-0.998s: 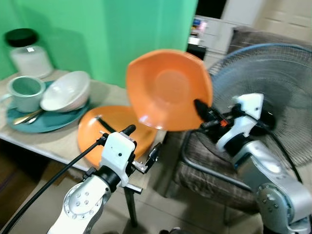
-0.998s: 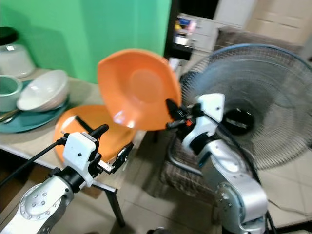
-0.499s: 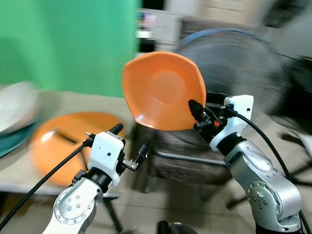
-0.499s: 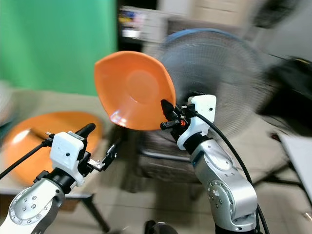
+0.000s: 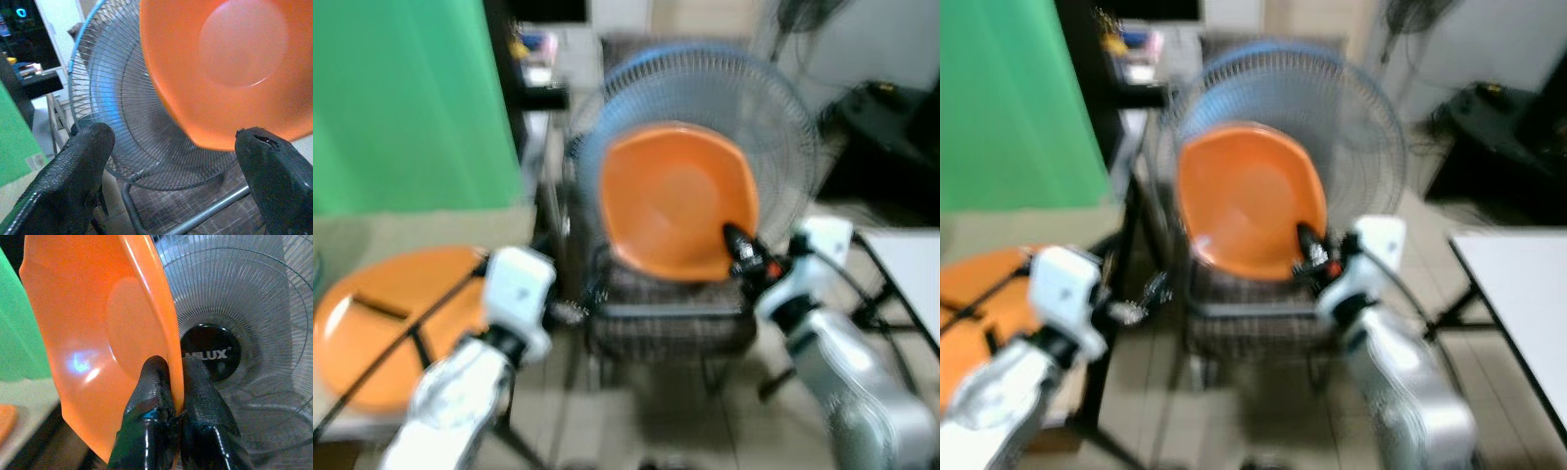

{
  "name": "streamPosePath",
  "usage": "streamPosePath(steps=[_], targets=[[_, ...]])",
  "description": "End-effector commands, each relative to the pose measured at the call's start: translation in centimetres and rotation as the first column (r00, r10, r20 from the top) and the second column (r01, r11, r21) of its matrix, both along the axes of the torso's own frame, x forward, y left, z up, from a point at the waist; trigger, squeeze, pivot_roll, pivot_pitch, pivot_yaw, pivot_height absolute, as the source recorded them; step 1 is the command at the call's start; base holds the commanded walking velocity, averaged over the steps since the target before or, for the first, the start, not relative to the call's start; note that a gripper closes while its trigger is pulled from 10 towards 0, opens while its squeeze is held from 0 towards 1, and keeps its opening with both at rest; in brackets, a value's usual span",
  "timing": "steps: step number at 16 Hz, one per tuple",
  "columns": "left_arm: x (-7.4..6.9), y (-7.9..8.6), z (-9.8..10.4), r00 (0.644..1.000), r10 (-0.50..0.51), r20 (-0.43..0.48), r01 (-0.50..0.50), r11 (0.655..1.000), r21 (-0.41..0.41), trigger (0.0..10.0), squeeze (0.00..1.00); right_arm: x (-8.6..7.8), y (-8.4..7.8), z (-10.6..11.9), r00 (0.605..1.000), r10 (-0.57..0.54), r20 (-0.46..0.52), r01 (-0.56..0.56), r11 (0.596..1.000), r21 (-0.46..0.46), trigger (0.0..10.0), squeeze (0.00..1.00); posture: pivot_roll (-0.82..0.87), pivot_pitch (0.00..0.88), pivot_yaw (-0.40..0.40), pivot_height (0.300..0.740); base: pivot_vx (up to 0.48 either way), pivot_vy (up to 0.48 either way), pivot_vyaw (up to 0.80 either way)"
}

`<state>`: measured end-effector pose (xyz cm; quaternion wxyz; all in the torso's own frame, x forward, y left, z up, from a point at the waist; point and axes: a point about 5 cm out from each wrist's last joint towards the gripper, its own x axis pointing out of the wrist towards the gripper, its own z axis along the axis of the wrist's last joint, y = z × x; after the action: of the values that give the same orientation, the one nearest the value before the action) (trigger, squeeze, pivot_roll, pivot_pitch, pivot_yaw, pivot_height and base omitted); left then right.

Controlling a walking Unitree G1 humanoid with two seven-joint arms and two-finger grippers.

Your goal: Setting the table

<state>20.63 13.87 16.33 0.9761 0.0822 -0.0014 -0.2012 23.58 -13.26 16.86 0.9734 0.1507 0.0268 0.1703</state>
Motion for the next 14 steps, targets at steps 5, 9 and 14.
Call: streamPosePath(steps=[5, 9, 14], targets=[[1.1, -0.6, 0.3, 1.000, -0.001, 0.027, 0.003, 0.999, -0.054, 10.0, 0.00, -0.8, -1.6, 0.8, 0.995, -0.080, 0.059, 0.081, 0.997, -0.012, 10.0, 0.00, 0.03, 0.000, 0.055, 0.740, 0.000, 0.000, -0.78], [1.6, -0.2, 0.4, 0.995, 0.093, 0.045, -0.087, 0.990, -0.109, 10.0, 0.00, -0.5, -2.1, 1.6, 0.993, -0.092, 0.076, 0.093, 0.996, -0.012, 10.0, 0.00, 0.03, 0.000, 0.023, 0.740, 0.000, 0.000, -0.79], [1.7, 1.0, -0.2, 0.982, 0.184, 0.038, -0.180, 0.981, -0.077, 10.0, 0.00, 1.5, -2.2, 2.8, 0.987, -0.124, 0.099, 0.126, 0.992, -0.021, 10.0, 0.00, 0.04, 0.000, -0.012, 0.740, 0.000, 0.000, -0.79]])
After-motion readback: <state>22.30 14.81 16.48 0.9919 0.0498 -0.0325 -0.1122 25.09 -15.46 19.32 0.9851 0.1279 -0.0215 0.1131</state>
